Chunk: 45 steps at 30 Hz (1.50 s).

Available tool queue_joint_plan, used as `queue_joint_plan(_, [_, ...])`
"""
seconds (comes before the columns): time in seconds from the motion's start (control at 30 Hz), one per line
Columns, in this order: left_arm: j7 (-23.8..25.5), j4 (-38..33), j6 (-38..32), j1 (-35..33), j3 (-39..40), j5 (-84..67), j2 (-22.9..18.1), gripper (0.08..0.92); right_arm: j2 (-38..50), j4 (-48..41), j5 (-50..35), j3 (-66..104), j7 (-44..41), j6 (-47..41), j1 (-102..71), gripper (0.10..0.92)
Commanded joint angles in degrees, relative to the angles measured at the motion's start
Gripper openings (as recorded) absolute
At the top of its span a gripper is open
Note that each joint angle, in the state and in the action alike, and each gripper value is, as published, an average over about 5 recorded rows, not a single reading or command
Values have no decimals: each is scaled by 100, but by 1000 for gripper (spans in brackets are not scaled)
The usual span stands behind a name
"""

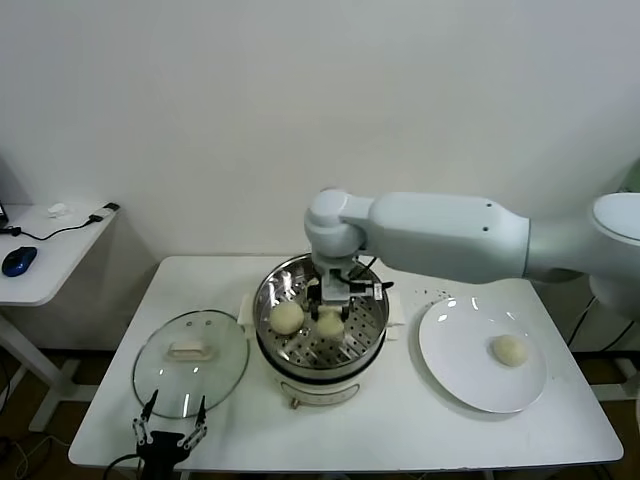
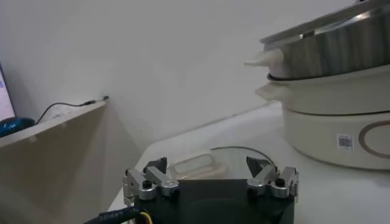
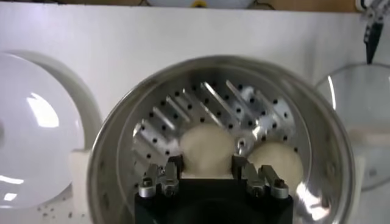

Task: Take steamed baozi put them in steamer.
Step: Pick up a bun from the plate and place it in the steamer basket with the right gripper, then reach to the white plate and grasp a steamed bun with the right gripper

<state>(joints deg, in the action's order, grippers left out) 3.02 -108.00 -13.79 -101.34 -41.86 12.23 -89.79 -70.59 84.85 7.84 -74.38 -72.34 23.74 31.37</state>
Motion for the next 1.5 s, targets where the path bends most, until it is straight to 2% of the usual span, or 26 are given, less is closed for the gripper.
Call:
queue_joint_plan(0.03, [-3,28,-3,4,1,-9,2,823,-226,46,29,-59,-33,33,-382,543])
queue_joint_plan(0.33, [-5,55,-6,27,5,-12,-2,823,-133,82,20,-102,-38,37,-424,559])
queue_joint_plan(0.43, [-4,52,-4,30,8,-9,-3,823,-110,87,46,-62,-59,69,-433,618])
queue_joint_plan(0.6, [-4,53,-3,40,14,-4,-6,823,-41,95,173,92,-190,179,-374,760])
queue_joint_plan(0.7, [-5,70,-9,50,22,-1,-11,823,48,119,231,204,-241,241,-315,810])
queue_joint_plan(0.87, [-6,67,-15,49,30,3,-9,823,345,130,184,572,-209,182,-123,822])
queue_joint_plan(0.97, [-3,42,-4,43,32,4,-9,823,694,36,98,780,163,-24,137,823])
queue_joint_plan(1.07, [9,25,13,31,51,23,-19,823,1171,-48,-323,446,1066,-640,670,823])
queue_joint_plan(1.13, [16,20,7,29,73,41,-24,823,1514,-29,-888,61,1459,-1222,1102,823])
queue_joint_plan(1.23, [18,12,-13,24,103,26,-31,823,2106,108,-1607,-179,1539,-2175,1477,823])
queue_joint_plan(1.37, [23,-30,-44,-23,131,-11,-25,823,2945,362,-2148,-96,1625,-3549,1503,823])
queue_joint_plan(1.5, [11,-52,-61,-43,118,-72,-4,823,3854,537,-2323,-79,1715,-4188,1309,823])
